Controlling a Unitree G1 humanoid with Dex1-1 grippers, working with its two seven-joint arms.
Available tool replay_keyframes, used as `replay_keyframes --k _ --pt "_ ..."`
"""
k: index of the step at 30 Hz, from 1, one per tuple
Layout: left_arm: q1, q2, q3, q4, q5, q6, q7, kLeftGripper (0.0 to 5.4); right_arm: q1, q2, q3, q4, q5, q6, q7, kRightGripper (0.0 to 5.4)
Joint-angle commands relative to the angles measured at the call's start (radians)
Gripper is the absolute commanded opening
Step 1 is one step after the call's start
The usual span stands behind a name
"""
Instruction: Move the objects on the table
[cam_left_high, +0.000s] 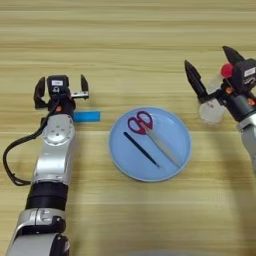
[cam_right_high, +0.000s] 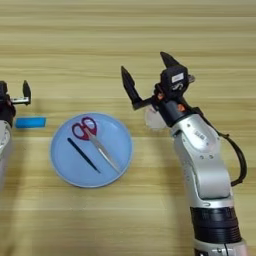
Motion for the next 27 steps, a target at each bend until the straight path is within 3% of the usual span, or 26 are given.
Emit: replay_keyframes --k 1,5,11,22,27 --pt "-0.020 0.038 -0.048 0.049 0.092 0.035 0.030 5.40 0.007 -0.010 0.019 -0.007 -0.012 0.017 0.004 5.36" --pt "-0.047 0.060 -0.098 0.108 0.162 0.070 0.037 5.40 0.010 -0.005 0.039 -0.006 -0.019 0.017 0.002 5.36" --pt "-0.077 0.072 -0.152 0.203 0.187 0.133 -0.017 5.40 0.018 0.003 0.070 -0.001 -0.030 0.013 0.003 5.36" --pt "-0.155 0.104 -0.157 0.346 0.179 0.155 -0.038 5.40 0.026 0.024 0.105 0.000 -0.048 0.008 -0.010 5.36" --pt "-0.158 0.114 -0.146 0.360 0.165 0.157 -0.040 5.40 0.025 0.034 0.113 0.002 -0.056 0.009 -0.018 5.36"
